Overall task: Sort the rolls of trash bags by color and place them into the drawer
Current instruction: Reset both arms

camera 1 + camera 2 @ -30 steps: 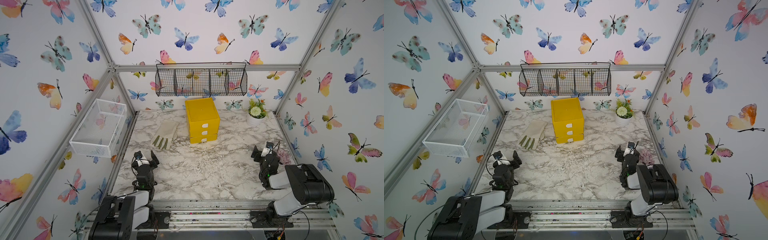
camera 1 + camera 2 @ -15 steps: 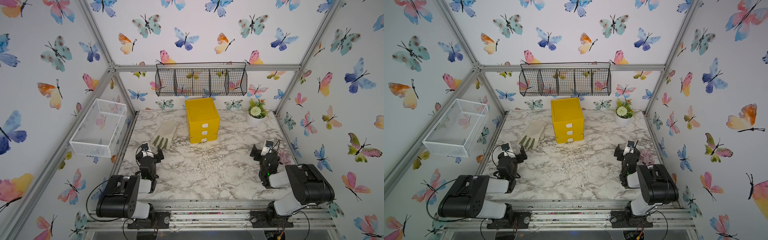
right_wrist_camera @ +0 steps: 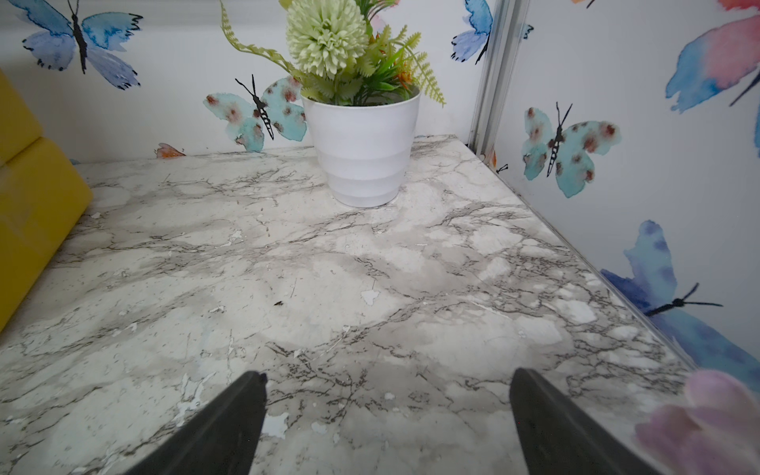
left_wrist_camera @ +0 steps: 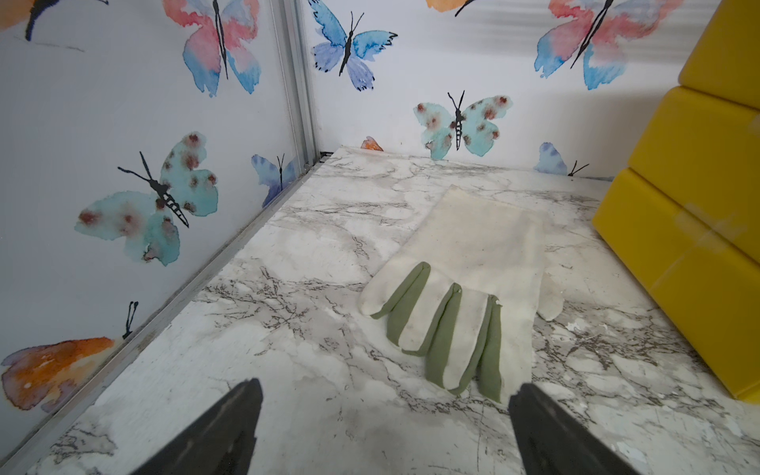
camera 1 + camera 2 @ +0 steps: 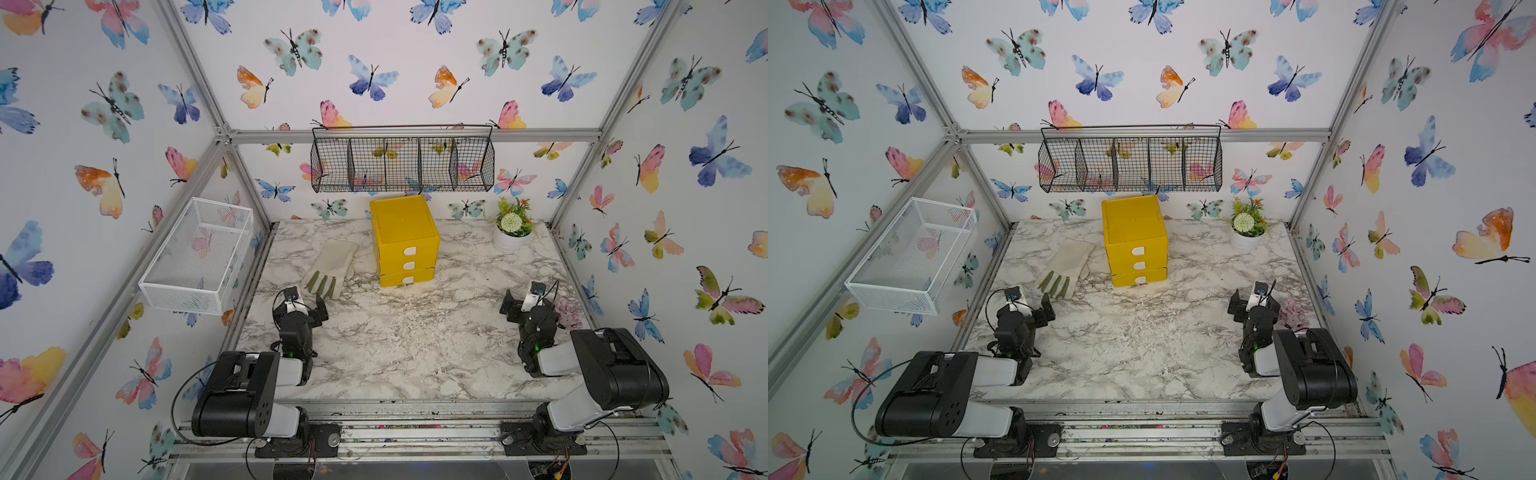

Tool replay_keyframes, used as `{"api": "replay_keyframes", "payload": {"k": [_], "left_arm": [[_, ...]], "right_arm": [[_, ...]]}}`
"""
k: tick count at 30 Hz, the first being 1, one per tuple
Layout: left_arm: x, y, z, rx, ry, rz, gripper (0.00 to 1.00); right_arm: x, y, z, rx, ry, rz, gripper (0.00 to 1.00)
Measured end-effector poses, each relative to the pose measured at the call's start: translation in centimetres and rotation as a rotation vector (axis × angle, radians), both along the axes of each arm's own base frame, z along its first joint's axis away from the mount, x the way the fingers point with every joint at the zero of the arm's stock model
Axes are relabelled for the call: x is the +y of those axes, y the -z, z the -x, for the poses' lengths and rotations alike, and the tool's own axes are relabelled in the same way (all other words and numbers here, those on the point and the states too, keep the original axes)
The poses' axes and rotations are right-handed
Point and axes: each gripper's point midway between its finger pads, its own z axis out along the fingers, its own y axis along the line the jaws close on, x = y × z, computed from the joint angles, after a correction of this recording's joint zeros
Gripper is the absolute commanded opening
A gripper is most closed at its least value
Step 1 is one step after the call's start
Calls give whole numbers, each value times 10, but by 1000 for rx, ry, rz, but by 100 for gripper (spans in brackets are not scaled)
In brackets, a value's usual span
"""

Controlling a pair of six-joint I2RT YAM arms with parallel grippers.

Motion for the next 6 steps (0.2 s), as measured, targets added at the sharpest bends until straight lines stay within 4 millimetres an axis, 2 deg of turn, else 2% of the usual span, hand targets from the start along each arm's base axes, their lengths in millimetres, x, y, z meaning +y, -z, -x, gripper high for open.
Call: {"api": "replay_keyframes", "payload": {"k": [6], "left_arm": [[0,0,0,2,0,-1,98]], "right_arm": [[0,0,0,0,0,0,98]]}}
